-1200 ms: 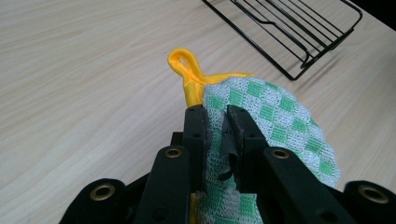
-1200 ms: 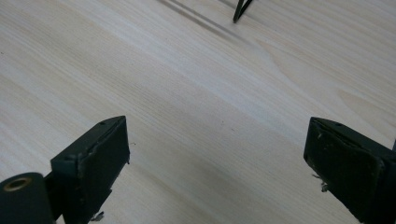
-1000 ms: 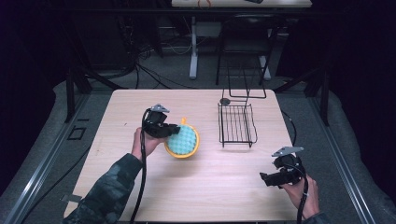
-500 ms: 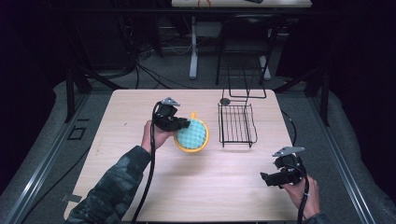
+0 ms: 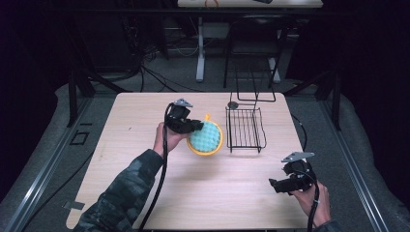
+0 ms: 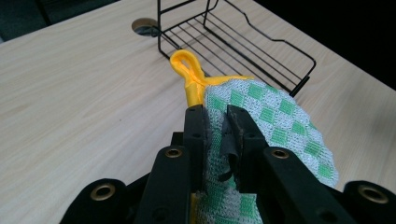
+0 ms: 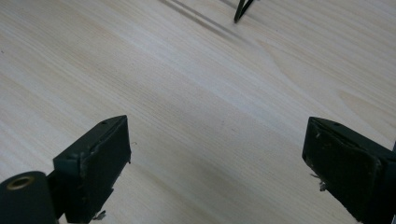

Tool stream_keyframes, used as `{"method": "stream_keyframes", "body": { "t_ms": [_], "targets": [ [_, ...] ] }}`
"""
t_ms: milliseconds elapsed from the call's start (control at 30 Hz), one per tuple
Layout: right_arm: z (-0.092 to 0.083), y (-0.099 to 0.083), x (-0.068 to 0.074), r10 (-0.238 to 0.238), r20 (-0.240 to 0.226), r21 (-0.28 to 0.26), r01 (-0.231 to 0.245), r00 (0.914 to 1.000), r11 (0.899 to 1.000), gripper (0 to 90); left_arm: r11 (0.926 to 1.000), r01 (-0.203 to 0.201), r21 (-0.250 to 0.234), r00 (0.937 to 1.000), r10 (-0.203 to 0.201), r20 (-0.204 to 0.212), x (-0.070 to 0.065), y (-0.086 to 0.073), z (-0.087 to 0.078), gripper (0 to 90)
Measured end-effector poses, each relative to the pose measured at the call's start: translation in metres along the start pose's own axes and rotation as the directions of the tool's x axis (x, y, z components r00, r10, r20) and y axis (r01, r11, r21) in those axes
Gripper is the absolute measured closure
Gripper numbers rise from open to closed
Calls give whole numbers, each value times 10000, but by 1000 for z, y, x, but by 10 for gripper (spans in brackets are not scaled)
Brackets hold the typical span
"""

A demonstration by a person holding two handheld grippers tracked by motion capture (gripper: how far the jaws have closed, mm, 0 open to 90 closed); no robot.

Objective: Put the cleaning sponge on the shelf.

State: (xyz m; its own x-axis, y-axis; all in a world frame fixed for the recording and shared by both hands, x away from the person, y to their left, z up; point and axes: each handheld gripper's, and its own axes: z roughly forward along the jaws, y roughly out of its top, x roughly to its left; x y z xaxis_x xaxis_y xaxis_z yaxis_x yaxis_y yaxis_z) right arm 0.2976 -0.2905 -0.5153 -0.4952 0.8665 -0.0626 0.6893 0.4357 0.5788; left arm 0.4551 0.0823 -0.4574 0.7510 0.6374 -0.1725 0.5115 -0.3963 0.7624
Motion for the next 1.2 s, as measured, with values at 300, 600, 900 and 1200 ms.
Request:
{"method": "stream_keyframes", "body": {
  "t_ms": [300, 600, 900, 1200],
  "targets": [
    [-1, 0, 1, -29, 3, -60, 29, 10000, 10000, 72, 9996, -161, -234, 9997, 164, 155, -10, 16, 7, 790],
    [0, 0, 0, -34, -90, -58, 34, 10000, 10000, 70, 9991, -188, -381, 9995, 198, 241, -14, 25, 18, 791],
    [-1, 0, 1, -31, -108, -103, 30, 9999, 9999, 71, 9984, -75, -564, 9997, 88, 230, -20, 34, 25, 791],
    [-1, 2, 2, -122, -119, -97, 121, 9999, 9999, 72, 9967, -173, -794, 9997, 187, 170, -30, 45, 37, 792]
  ]
}}
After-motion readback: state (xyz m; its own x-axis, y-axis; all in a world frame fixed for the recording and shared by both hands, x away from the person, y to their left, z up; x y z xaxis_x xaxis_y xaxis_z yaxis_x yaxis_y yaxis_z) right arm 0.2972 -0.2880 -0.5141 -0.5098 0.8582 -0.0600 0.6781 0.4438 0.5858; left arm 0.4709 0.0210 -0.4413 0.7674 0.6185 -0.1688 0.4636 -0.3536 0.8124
